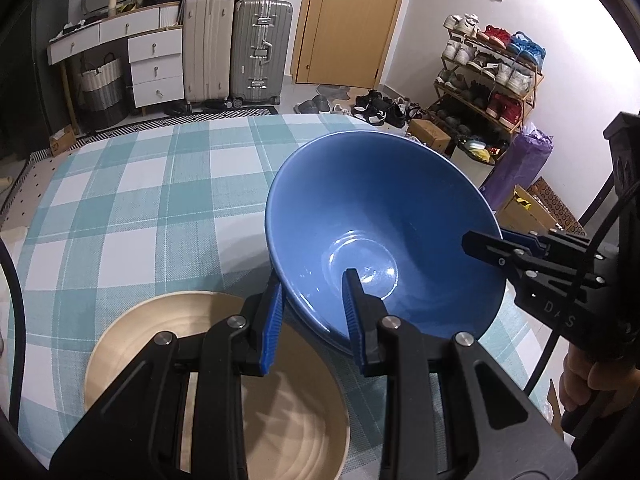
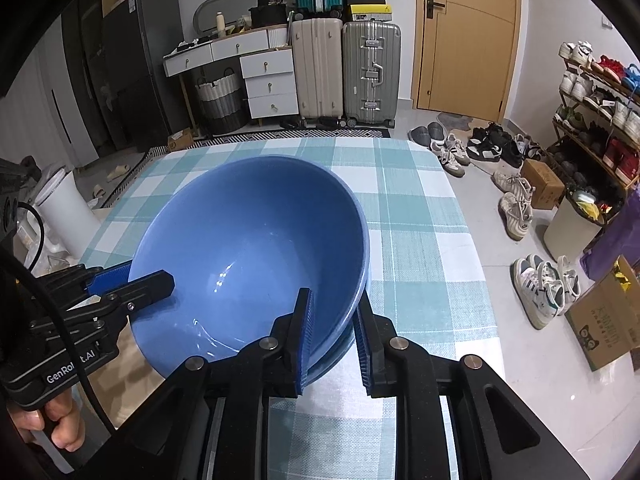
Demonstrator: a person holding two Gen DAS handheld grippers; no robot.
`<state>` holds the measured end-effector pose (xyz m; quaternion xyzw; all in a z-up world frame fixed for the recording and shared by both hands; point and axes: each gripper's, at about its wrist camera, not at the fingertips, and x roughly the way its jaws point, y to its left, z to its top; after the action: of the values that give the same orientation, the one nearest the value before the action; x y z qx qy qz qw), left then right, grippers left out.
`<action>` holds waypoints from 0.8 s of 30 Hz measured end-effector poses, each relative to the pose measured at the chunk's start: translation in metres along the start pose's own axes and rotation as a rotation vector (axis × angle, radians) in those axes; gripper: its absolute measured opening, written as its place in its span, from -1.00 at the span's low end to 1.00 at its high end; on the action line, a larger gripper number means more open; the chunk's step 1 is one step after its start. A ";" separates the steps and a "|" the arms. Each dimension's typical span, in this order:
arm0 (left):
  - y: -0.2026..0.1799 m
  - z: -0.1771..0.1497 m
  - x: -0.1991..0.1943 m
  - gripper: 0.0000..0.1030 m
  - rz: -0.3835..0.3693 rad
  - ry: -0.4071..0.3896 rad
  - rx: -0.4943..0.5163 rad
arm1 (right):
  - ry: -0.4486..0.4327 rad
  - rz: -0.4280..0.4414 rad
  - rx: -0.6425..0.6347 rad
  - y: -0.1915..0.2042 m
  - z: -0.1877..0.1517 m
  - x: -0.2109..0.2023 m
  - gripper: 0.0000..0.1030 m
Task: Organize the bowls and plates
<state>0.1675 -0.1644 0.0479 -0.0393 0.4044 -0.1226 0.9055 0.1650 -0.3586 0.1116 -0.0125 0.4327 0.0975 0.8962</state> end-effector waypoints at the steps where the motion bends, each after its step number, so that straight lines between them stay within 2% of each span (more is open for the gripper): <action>1: 0.000 0.000 0.001 -0.50 0.000 0.000 0.000 | -0.001 -0.005 -0.004 0.000 -0.001 0.000 -0.61; 15: -0.009 -0.003 0.010 -0.50 0.075 -0.026 0.069 | -0.003 -0.056 -0.048 0.007 -0.009 0.007 -0.59; 20: -0.011 -0.004 0.011 -0.50 0.089 -0.026 0.082 | -0.016 -0.115 -0.101 0.016 -0.013 0.009 -0.59; 24: -0.010 -0.005 0.010 -0.50 0.092 -0.024 0.088 | -0.025 -0.116 -0.112 0.019 -0.016 0.012 -0.46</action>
<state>0.1684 -0.1768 0.0386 0.0176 0.3893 -0.0981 0.9157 0.1565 -0.3396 0.0936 -0.0863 0.4139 0.0693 0.9035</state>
